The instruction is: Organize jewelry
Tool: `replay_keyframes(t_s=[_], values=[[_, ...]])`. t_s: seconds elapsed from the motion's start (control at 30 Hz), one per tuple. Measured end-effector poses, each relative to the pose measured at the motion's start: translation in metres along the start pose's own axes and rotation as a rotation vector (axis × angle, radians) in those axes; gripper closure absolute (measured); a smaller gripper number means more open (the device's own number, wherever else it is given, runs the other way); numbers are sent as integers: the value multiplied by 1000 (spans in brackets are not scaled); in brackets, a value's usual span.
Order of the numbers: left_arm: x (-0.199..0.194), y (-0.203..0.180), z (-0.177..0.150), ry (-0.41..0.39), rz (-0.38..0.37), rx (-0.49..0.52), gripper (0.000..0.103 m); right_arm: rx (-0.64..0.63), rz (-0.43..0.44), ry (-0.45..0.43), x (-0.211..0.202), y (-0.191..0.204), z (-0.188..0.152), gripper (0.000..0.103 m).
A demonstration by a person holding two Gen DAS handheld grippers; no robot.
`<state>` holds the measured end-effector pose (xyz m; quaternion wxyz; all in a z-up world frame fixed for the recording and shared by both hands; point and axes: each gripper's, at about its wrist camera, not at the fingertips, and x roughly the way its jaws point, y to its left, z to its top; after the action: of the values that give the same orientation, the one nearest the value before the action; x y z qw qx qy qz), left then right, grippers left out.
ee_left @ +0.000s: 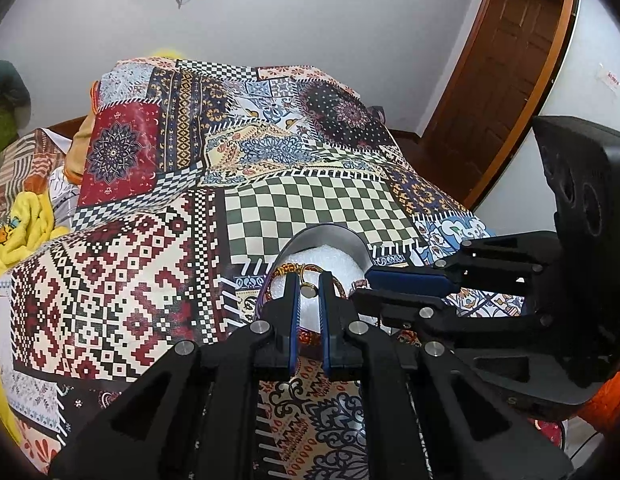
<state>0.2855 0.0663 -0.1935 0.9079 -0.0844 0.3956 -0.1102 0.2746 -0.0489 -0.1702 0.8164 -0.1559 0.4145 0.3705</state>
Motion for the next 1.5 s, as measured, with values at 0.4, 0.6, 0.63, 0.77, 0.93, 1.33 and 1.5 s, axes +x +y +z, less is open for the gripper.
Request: replay_keyframes(t_s=[0.4,0.6,0.63,0.77,0.93,1.33,1.5], values=[[-5,-3,2,0,-4,1,96,-34,3,29,3,5,-1,89],[-15,-4,2,-9,1,-3,96,-40,-25,22,-4,7,0,88],[-17,-4,2,-10,3,0,96,-36,-27,21,-5,7,1,88],[-27,-8,2,-19,12,10,94,-15,-34,11,-13,4,1,84],[-43,-13,-1,-42,28,20,84,10,-44,3,-26,2,-2,83],[-68,-28,-24,-29,77,44,69,73,-69,-36,-64,-6,-22,73],[-65,-29,-38,14,76,20,69,105,-83,-50,-73,-11,-39,63]])
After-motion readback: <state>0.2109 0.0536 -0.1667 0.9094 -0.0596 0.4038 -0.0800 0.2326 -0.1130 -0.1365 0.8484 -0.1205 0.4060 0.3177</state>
